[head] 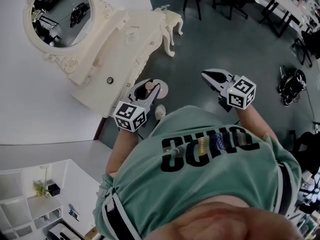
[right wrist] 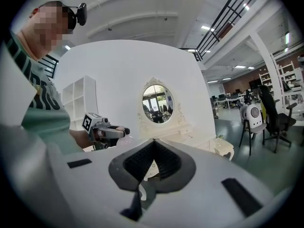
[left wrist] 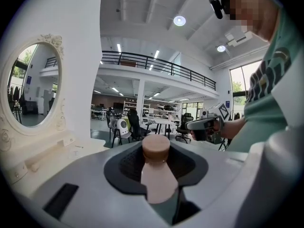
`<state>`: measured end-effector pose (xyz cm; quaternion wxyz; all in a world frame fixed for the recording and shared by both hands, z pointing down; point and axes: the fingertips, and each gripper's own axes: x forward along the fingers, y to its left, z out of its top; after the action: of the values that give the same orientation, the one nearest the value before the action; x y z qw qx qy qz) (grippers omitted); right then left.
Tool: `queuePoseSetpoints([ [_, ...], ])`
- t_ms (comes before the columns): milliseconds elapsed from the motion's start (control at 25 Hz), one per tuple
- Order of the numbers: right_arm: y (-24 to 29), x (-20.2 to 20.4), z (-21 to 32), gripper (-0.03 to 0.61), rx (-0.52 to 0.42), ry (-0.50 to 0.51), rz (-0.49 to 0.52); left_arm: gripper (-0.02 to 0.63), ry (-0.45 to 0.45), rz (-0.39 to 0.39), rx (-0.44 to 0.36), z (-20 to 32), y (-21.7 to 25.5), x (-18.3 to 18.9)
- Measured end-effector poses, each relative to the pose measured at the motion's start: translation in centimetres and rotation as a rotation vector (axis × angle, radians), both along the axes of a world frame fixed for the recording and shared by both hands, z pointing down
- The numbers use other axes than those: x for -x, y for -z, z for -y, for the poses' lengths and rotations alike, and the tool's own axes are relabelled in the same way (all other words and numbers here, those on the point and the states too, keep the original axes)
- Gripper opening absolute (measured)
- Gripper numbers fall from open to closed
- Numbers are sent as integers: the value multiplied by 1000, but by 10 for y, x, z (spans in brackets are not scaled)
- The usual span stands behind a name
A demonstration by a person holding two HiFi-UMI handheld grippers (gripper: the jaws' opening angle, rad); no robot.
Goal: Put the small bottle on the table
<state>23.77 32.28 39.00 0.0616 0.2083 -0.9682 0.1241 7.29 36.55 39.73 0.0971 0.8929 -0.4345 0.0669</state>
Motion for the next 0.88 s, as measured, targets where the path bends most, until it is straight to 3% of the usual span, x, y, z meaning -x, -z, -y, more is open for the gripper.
queuePoseSetpoints([
  [320,-1,66,75,-6,-15,-63,-31,133,-94,-17,-18,86,-4,63],
  [880,11,227,211,-6,-12,-155,-40,133,-224,2,-35,237,5,208],
])
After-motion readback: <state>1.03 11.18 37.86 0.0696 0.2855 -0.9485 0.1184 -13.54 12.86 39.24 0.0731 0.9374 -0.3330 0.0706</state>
